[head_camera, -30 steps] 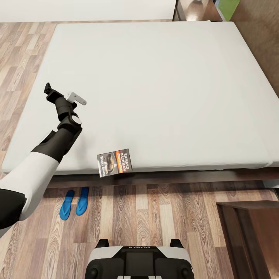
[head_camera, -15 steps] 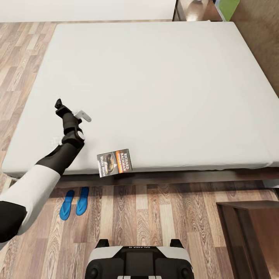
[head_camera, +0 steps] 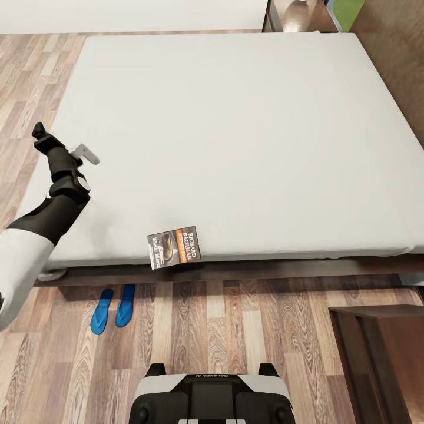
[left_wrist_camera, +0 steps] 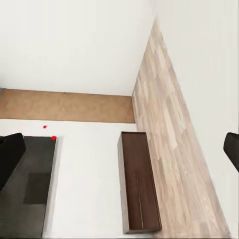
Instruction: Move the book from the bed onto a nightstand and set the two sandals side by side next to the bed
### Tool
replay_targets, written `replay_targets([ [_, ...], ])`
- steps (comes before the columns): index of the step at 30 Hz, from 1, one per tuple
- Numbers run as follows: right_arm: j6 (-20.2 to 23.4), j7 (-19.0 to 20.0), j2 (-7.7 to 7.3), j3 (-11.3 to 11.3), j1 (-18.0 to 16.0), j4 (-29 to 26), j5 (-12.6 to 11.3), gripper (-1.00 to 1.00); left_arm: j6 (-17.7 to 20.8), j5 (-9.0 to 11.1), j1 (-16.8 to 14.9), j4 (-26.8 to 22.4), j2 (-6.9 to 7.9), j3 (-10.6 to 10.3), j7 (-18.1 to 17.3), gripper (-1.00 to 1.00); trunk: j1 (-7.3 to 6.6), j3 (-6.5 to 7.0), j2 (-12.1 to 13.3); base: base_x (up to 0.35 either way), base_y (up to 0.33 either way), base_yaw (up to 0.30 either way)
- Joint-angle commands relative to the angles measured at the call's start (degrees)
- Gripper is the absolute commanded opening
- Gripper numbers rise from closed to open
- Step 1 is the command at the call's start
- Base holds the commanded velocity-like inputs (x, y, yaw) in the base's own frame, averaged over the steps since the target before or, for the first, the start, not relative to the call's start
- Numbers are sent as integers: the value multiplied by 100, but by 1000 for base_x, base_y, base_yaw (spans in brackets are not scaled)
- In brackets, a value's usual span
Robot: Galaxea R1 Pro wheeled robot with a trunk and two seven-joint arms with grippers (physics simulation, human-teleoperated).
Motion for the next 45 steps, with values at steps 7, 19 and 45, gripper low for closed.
replay_targets([
  [7,52,-16,-4,33,2,-26,27,100,-270,-20,-747,733,337,-37,-22,100,1,-3,-2,0,0,0],
  [19,41,-16,-31,37,-1,-30,41,100,-876,-27,-1321,1848,1097,-54,-37,100,1,-3,-2,0,0,0],
  [45,-649,-10,-455,42,-3,-215,69,100,-2223,-6,-771,3444,3615,-125,-115,100,1,-3,-2,0,0,0],
])
